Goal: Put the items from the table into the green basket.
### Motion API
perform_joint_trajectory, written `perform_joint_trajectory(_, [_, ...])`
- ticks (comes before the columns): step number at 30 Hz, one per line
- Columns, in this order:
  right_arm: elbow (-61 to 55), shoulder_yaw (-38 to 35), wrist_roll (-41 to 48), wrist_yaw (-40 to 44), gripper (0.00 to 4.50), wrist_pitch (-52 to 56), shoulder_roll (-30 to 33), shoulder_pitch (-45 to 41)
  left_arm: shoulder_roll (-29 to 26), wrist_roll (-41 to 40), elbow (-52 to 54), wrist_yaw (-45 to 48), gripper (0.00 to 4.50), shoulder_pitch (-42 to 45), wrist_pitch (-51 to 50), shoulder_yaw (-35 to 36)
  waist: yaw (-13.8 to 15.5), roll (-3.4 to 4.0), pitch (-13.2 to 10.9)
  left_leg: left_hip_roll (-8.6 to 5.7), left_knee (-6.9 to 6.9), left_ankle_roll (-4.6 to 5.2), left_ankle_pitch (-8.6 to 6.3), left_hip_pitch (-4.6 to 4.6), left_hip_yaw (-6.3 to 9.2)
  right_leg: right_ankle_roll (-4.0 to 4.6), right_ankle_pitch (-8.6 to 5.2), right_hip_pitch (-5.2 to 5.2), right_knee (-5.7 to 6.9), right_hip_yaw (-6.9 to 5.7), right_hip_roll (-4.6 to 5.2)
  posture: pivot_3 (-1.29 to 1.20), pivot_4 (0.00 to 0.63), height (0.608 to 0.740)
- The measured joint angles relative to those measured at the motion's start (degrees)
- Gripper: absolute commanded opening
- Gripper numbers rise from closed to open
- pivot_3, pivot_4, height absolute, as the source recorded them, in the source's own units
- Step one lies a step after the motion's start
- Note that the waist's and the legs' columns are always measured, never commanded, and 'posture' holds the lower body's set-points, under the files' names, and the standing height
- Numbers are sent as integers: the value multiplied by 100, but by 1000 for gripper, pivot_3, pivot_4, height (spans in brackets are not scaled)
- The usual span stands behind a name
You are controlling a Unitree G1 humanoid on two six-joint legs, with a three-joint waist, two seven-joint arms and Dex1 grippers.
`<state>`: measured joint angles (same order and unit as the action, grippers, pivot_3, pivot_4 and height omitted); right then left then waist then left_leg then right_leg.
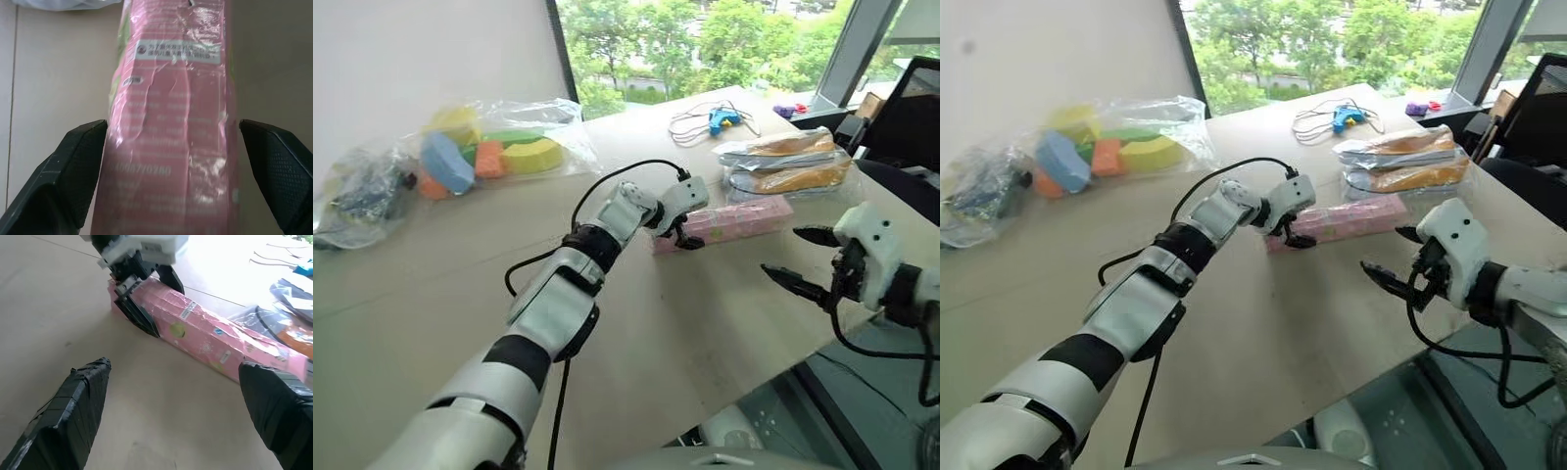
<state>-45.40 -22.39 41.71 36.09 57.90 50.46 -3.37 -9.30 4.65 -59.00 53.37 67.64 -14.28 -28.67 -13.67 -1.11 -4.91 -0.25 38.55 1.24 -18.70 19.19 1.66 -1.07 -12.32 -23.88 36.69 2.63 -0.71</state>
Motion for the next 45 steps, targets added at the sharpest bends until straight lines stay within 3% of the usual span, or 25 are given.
perform_joint_trajectory(3, [-101, -298, 219, 5, 4500, 247, 240, 191, 205, 293, -648, -109, 3661, 201, 304, 33, -176, 9, 10, -10, 0, 10, -6, -3, 10, -26, -14, 1, 5, 3, 26, -427, 0, 740])
perform_joint_trajectory(9, [-195, -285, 372, -139, 4500, 302, 257, 156, 184, 540, -941, -58, 1133, 198, 562, 270, -398, 15, 62, -41, 0, 16, -9, -20, 12, -67, -9, 21, 6, 1, 72, -384, 0, 740])
perform_joint_trajectory(11, [-195, -180, 416, -156, 4500, 302, 257, 63, 89, 557, -899, 5, 647, 141, 619, 359, -444, 16, 73, -45, 0, 17, -10, -24, 6, -74, -5, 23, 6, 1, 75, -354, 0, 740])
perform_joint_trajectory(14, [-144, 176, 417, -164, 4500, 250, 257, -255, -265, 404, -136, 234, 647, -329, 552, 687, -493, 20, 86, -44, 0, 19, -11, -34, -9, -77, -3, 21, 12, 20, 75, -309, 0, 740])
perform_joint_trajectory(17, [39, 541, 432, -155, 4500, 145, 179, -760, -680, -206, 1510, 389, 647, -1114, -409, 1386, -517, 21, 83, -28, 0, 19, -11, -29, -12, -76, -2, 12, 18, 45, 83, -237, 0, 740])
perform_joint_trajectory(20, [319, 950, 734, -125, 4500, -59, -404, -1672, -1253, -1050, 4129, -106, 647, -2172, -2028, 2741, -506, 15, 80, -3, 3, 16, -9, -17, -10, -74, -1, -19, 41, 50, 73, -110, 0, 740])
perform_joint_trajectory(22, [454, 1169, 836, -65, 4500, -150, -642, -2053, -1453, -1304, 5016, -572, 647, -2408, -2542, 3512, -380, 15, 80, -3, 6, 14, -8, -10, -3, -71, 1, -35, 69, 48, 73, -25, 0, 740])
perform_joint_trajectory(24, [853, 1699, 836, 201, 4500, -420, -1072, -2761, -1856, -1394, 6121, -1511, 647, -2776, -3162, 4852, -161, 17, 81, -4, 4, 13, -8, -27, -2, -52, 10, -38, 94, 47, 73, 47, 0, 740])
perform_joint_trajectory(26, [1136, 2035, 735, 450, 4500, -692, -1321, -3142, -2184, -1296, 6508, -2136, 647, -3056, -3400, 5704, 84, 19, 83, -4, -1, 12, -7, -48, 8, -50, 11, -41, 100, 42, 67, 91, 0, 740])
perform_joint_trajectory(31, [2248, 2857, 76, 923, 4500, -1418, -2065, -4124, -3227, -848, 6589, -3060, 647, -4086, -3512, 7104, 912, -32, 114, -21, 2, -49, 27, -5, 30, -25, 25, -98, 102, 7, 91, 175, 0, 740])
perform_joint_trajectory(32, [2504, 3015, -70, 1009, 4500, -1598, -2310, -4422, -3585, -778, 6469, -3129, 647, -4293, -3451, 7366, 1195, -79, 144, -30, 12, -57, 32, 59, 45, -14, 32, -150, 106, -11, 108, 185, 0, 740])
perform_joint_trajectory(36, [2875, 3308, -367, 1189, 4500, -1945, -2652, -4764, -4288, -698, 6022, -3150, 647, -4570, -3162, 7819, 1698, -137, 198, -71, 20, -62, 34, 126, 115, 11, 46, -183, 93, -97, 161, 225, 0, 740])
perform_joint_trajectory(38, [3048, 3369, -486, 1265, 4500, -2083, -2812, -4843, -4616, -688, 5632, -3103, 647, -4769, -2856, 7923, 1823, -155, 215, -85, 21, -62, 34, 143, 136, 12, 46, -182, 79, -120, 173, 227, 0, 740])
perform_joint_trajectory(39, [3196, 3449, -577, 1366, 4500, -2266, -3011, -4935, -5137, -588, 4676, -2916, 647, -5126, -2291, 7968, 1929, -166, 226, -96, 21, -62, 34, 153, 149, 12, 46, -180, 59, -141, 177, 229, 0, 740])
perform_joint_trajectory(45, [3287, 3520, -622, 1539, 4500, -2333, -3325, -5252, -5921, -597, 2407, -2145, 647, -5455, -851, 7643, 2091, -167, 233, -101, 21, -91, 55, 156, 180, 21, 51, -166, 40, -195, 173, 222, 0, 740])
